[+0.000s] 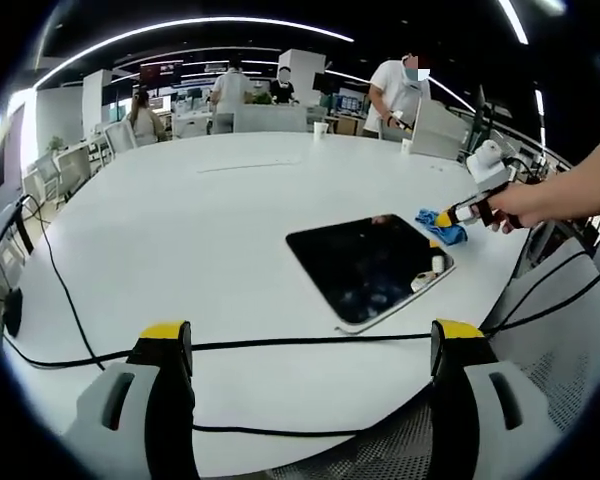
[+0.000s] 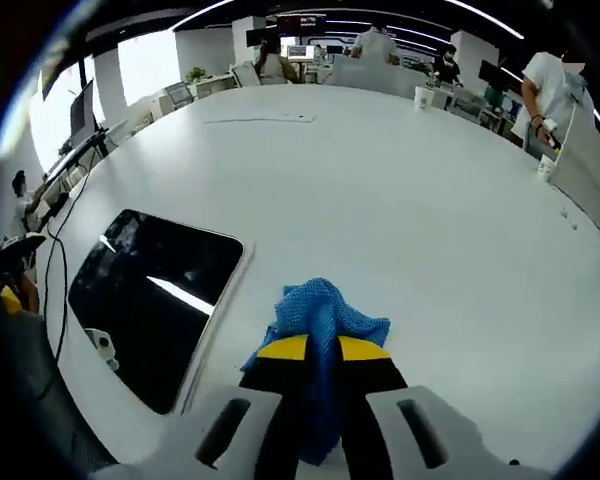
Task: Wipe the mirror surface with the cleaning cloth until all visible marks leave the cleaned area.
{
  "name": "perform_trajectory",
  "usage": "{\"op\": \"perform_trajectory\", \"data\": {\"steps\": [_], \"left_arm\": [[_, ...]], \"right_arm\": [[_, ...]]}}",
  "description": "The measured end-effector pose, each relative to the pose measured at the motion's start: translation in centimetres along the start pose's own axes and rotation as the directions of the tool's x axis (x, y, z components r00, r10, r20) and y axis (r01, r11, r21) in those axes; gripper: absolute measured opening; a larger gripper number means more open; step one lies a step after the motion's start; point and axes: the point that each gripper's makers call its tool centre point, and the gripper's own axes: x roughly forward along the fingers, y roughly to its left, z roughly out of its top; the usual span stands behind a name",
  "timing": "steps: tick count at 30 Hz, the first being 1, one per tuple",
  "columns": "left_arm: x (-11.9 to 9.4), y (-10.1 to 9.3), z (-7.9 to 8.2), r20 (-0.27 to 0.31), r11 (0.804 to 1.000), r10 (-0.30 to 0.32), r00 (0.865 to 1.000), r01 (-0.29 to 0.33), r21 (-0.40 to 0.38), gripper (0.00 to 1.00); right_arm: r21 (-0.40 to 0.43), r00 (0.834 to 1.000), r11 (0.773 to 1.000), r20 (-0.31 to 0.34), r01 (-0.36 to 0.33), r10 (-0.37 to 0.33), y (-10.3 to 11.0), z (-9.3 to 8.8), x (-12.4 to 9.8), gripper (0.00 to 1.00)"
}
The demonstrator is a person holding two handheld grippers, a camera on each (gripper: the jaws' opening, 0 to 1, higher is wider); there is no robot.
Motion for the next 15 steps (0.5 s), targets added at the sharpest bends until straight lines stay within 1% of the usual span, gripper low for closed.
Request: {"op": "perform_trajectory", "data": {"steps": [4, 6, 9, 15], "left_arm": [[0.05, 0.06, -0.03, -0.002, 1.000, 0.001, 1.000, -0.001, 0.005, 0.99], [0.05, 0.07, 0.02, 0.002, 1.000, 0.000, 1.000, 0.000, 0.003, 0.99], [0.03, 0.14, 0.05, 0.004, 1.000, 0.002, 1.000, -0.002, 0.000, 0.99], [0.03, 0.18, 0.08, 0.009, 1.000, 0.002, 1.000, -0.002, -0.002, 0.99]], "right_arm": [[0.075, 1.000, 0.997, -0.022, -0.014, 0.016, -0.23, 0.04, 0.34, 0.02], [0.116, 1.000, 0.993, -0.027, -0.008, 0.011, -0.20, 0.03, 0.27, 0.02], [0.126, 0.999, 0.992, -0.044, -0.005, 0.010, -0.22, 0.03, 0.30, 0.02], [0.155, 0.997, 0.988, -0.074, -0.022, 0.034, -0.25, 0.01, 0.34, 0.02]]}}
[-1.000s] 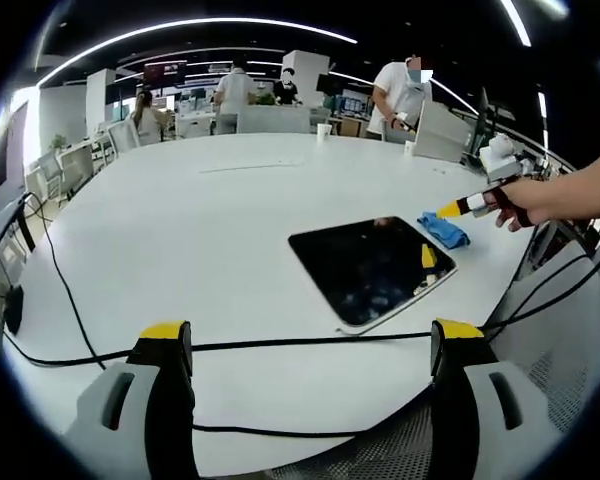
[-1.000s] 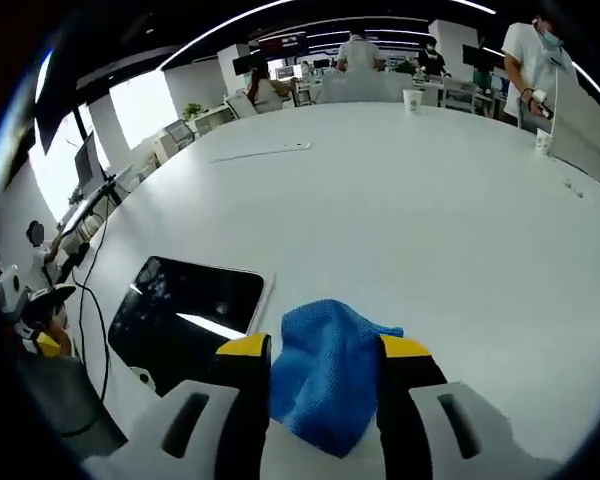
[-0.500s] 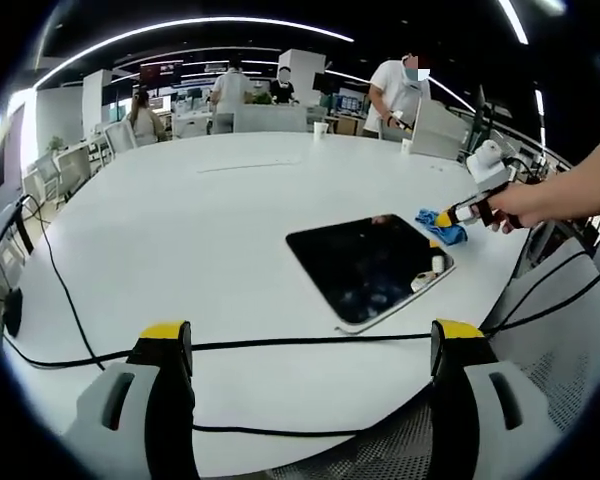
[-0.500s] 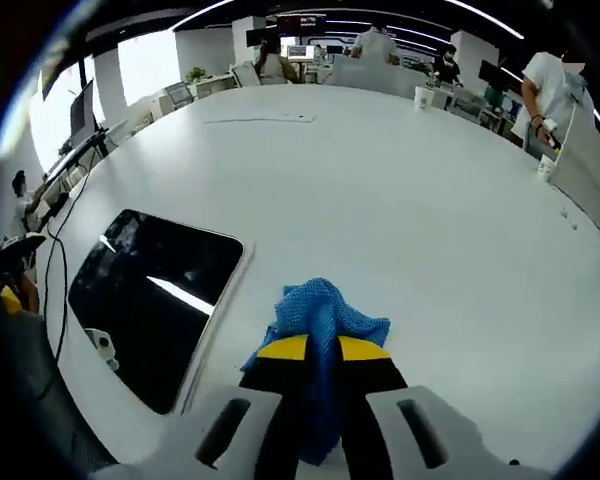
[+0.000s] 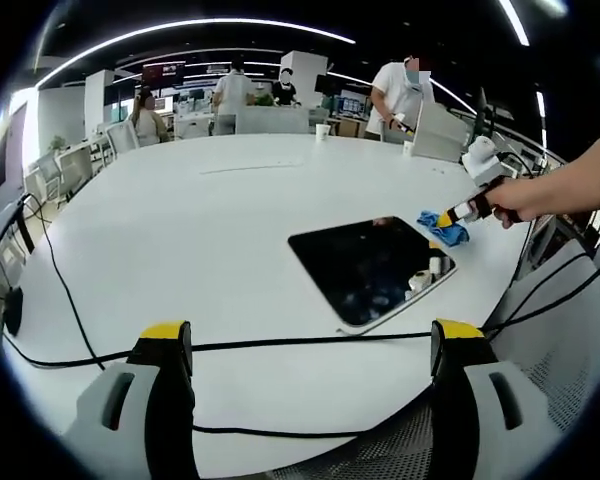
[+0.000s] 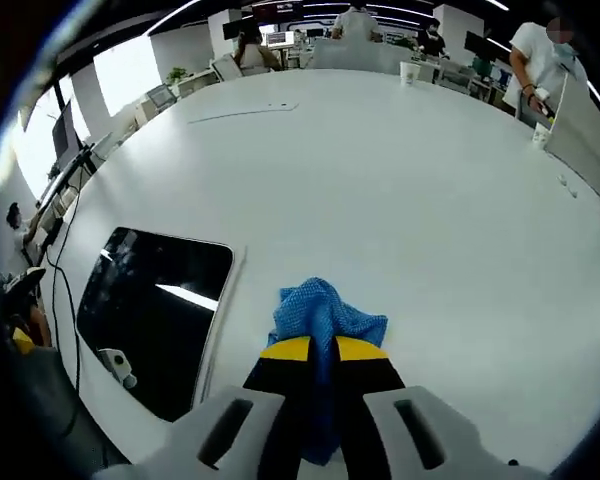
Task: Wipe the mirror surface with the cleaning cloth until all visible marks leave the cleaned area.
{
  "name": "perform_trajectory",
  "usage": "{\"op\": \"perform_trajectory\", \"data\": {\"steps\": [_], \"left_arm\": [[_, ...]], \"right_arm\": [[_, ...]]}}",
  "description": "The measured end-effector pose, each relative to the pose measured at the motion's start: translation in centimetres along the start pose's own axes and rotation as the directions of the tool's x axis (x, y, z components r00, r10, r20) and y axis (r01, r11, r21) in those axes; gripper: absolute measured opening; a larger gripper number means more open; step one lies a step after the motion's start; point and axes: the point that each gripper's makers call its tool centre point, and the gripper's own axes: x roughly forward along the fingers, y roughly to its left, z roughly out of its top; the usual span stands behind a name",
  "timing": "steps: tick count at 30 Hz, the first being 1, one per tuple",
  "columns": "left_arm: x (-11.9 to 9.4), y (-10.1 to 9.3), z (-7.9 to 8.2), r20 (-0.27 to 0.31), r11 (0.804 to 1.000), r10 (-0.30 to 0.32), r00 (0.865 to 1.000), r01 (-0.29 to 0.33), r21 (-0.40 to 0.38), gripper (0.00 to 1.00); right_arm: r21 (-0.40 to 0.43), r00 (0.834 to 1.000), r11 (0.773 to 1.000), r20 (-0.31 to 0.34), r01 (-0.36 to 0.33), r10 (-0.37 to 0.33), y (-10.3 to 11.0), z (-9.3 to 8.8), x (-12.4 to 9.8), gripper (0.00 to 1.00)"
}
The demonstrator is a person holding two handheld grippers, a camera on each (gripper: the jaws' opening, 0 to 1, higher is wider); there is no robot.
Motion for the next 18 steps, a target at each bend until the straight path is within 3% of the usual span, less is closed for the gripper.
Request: {"op": "perform_trajectory", "data": {"steps": [2, 4, 5, 7, 12, 18], "left_arm": [[0.0, 0.0, 0.0, 0.000, 1.000, 0.000, 1.000, 0.000, 0.001, 0.99], [0.0, 0.0, 0.0, 0.004, 1.000, 0.001, 1.000, -0.001, -0.001, 0.99], [0.0, 0.1, 0.0, 0.005, 1.000, 0.003, 1.000, -0.003, -0.001, 0.99], [-0.1, 0.2, 0.1, 0.007, 1.000, 0.007, 1.000, -0.007, -0.003, 0.99], [-0.1, 0.3, 0.1, 0.008, 1.000, 0.013, 1.000, -0.013, -0.003, 0.99], [-0.1, 0.3, 0.0, 0.002, 1.000, 0.018, 1.000, -0.018, -0.004, 0.99]], "right_arm": [[0.023, 1.000, 1.000, -0.012, -0.016, 0.016, 0.1, 0.3, 0.0, 0.02], [0.115, 1.000, 0.993, 0.011, 0.016, -0.017, 0.0, 1.2, -0.1, 0.02], [0.108, 0.999, 0.994, 0.032, -0.034, 0.031, 0.8, 2.2, -0.5, 0.02], [0.115, 0.999, 0.993, 0.043, -0.031, 0.026, 0.8, 3.2, -0.8, 0.02], [0.144, 0.994, 0.984, 0.061, -0.101, 0.093, 3.8, 5.9, -0.9, 0.02], [0.135, 0.991, 0.982, 0.035, -0.132, 0.128, 6.6, 5.9, 0.6, 0.01]]}}
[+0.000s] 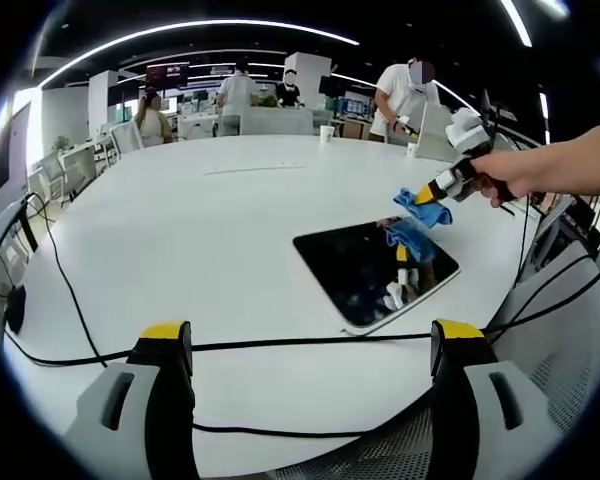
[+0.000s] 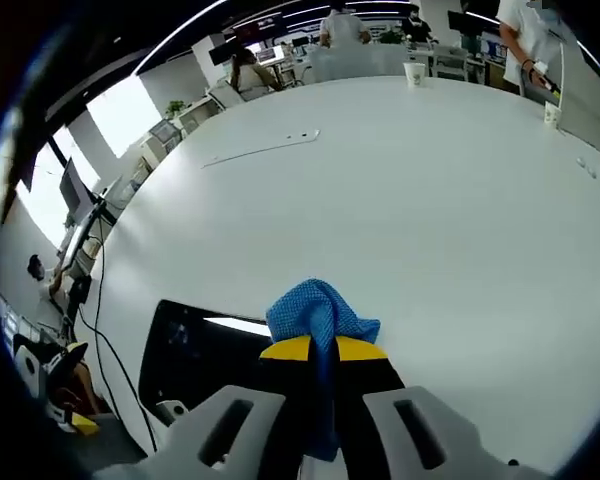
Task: Wipe the mirror surface with the cleaning cloth until all visible marks leave the cleaned area.
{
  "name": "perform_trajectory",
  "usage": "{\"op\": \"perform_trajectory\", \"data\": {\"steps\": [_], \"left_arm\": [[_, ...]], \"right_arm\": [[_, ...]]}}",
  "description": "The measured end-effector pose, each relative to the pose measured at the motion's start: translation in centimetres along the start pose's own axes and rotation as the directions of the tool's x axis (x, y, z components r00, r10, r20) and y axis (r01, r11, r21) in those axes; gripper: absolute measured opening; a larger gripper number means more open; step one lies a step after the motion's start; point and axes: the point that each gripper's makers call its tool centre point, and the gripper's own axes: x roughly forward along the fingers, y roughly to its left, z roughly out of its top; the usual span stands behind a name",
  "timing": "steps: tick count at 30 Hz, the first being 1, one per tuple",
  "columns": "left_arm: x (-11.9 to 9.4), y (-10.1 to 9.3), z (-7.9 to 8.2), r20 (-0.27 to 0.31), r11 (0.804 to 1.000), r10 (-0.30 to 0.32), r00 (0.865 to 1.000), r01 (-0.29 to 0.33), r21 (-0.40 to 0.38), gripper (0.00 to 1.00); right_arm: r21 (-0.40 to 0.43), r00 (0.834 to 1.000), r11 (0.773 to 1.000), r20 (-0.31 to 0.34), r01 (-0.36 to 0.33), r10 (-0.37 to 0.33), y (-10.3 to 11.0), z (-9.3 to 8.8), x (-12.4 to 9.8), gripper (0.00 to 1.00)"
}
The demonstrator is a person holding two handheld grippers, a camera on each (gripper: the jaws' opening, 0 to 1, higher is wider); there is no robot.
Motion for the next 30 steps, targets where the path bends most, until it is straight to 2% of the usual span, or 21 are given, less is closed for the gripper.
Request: {"op": "perform_trajectory", "data": {"steps": [8, 13, 24, 30], "left_arm": [[0.0, 0.0, 0.0, 0.001, 1.000, 0.000, 1.000, 0.000, 0.004, 0.99], [0.1, -0.1, -0.1, -0.004, 1.000, -0.008, 1.000, 0.008, 0.010, 0.99], [0.1, 0.0, -0.2, -0.008, 1.000, -0.012, 1.000, 0.012, -0.001, 0.99], [0.1, -0.1, -0.4, -0.016, 1.000, -0.022, 1.000, 0.022, 0.001, 0.99]], "right_arm": [[0.023, 0.999, 1.000, -0.032, -0.002, 0.003, 0.6, -0.9, 1.6, 0.01], [-0.002, 0.999, 1.000, -0.046, 0.016, -0.016, 1.2, -1.5, 1.9, 0.01], [-0.042, 0.996, 0.999, -0.076, 0.033, -0.036, 3.3, -1.1, 3.0, 0.00], [-0.047, 0.995, 0.999, -0.094, 0.014, -0.018, 4.8, -1.0, 3.4, 0.01]]}}
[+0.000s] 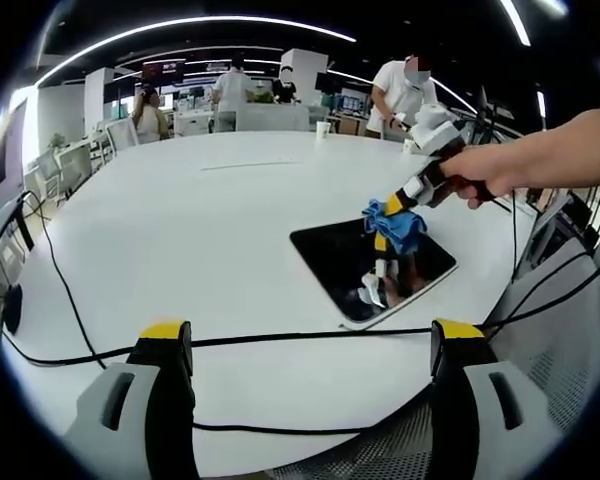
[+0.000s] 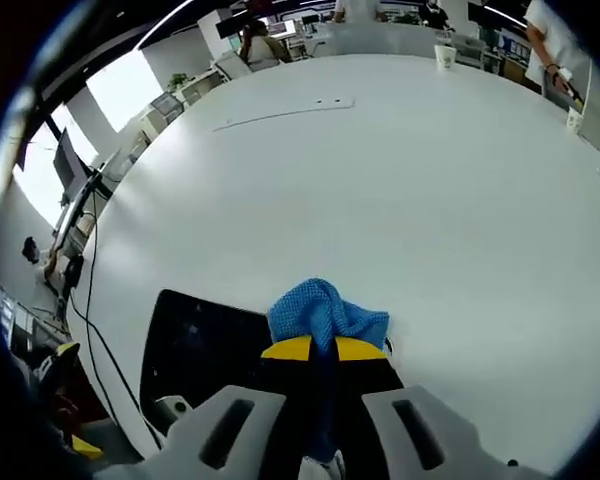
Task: Wipe the mirror surface with the cleaning cloth until all visible marks leave the cleaned area.
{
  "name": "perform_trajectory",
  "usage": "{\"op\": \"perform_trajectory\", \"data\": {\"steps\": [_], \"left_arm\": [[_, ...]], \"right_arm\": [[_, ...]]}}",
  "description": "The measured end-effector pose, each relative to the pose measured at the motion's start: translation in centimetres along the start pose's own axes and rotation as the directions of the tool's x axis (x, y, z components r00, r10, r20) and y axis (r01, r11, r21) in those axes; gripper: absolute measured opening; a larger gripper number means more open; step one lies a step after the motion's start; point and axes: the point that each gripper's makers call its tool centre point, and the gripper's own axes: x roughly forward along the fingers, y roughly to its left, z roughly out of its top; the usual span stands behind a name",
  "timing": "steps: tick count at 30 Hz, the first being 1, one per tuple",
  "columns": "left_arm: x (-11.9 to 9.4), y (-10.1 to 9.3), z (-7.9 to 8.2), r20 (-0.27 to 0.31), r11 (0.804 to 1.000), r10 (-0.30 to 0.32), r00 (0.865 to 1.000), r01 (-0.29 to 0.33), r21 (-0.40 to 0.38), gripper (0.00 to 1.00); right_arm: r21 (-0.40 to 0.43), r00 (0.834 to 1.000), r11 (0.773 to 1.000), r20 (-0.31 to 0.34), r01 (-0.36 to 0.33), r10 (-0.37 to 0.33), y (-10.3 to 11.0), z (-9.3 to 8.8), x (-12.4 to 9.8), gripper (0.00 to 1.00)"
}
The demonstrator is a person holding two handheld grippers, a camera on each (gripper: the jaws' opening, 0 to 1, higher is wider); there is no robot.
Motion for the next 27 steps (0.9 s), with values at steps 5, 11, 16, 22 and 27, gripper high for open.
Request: {"op": "perform_trajectory", "data": {"steps": [5, 11, 16, 22, 27], "left_arm": [[0.1, 0.0, -0.2, -0.006, 1.000, -0.005, 1.000, 0.005, 0.000, 0.99], [0.1, 0.1, -0.3, -0.012, 1.000, -0.003, 1.000, 0.003, 0.000, 0.99], [0.1, 0.0, -0.3, -0.017, 1.000, -0.006, 1.000, 0.006, 0.003, 0.99], [0.1, -0.2, -0.3, -0.018, 1.000, -0.008, 1.000, 0.008, 0.005, 0.99], [0.1, 0.0, -0.3, -0.014, 1.000, -0.007, 1.000, 0.007, 0.004, 0.98]], "right_arm": [[-0.033, 1.000, 0.999, -0.021, -0.022, 0.021, 2.0, 0.2, 0.6, 0.01], [-0.054, 0.998, 0.997, -0.034, -0.047, 0.045, 4.2, 0.4, 1.1, 0.01], [-0.059, 0.998, 0.996, -0.039, -0.059, 0.057, 5.2, 0.5, 1.7, 0.01], [-0.061, 0.998, 0.996, -0.029, -0.058, 0.056, 5.7, 0.6, 1.9, 0.01], [-0.049, 0.999, 0.998, -0.033, -0.042, 0.040, 6.5, 0.7, 2.4, 0.01]]}}
